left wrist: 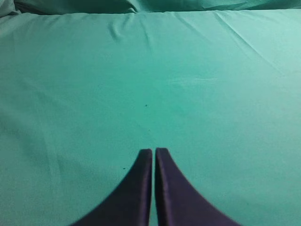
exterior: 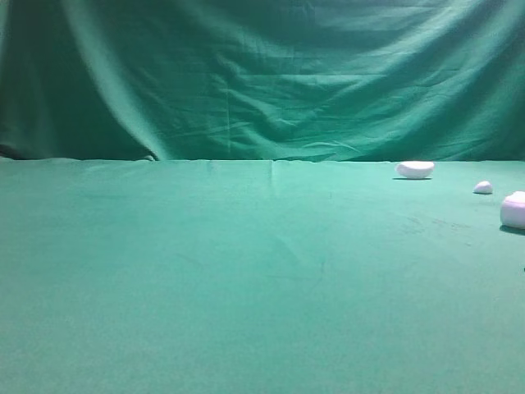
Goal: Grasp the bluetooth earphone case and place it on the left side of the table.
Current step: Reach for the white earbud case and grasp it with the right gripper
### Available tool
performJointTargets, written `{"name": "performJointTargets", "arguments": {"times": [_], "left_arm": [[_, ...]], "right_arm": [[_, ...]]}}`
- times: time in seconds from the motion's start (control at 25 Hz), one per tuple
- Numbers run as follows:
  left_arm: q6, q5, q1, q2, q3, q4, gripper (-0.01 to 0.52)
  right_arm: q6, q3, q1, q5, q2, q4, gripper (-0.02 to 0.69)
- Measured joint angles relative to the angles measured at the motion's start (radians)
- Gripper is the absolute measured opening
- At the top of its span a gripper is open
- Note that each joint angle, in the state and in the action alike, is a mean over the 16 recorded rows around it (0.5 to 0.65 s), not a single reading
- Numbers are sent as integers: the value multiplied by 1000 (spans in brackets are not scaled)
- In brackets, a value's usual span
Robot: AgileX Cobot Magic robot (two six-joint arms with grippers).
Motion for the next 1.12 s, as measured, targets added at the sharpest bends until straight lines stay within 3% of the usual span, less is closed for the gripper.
{"name": "performJointTargets", "arguments": {"times": [0.48,0.92,1.12], "left_arm": [[0,0,0,0,0,0,0],[0,0,0,0,0,0,0],[0,0,0,0,0,0,0]], "right_arm": [[1,0,0,-8,0,1,0],[27,-15,0,-219,5,54,0],[37,-115,0,-201,74,88,0]]}}
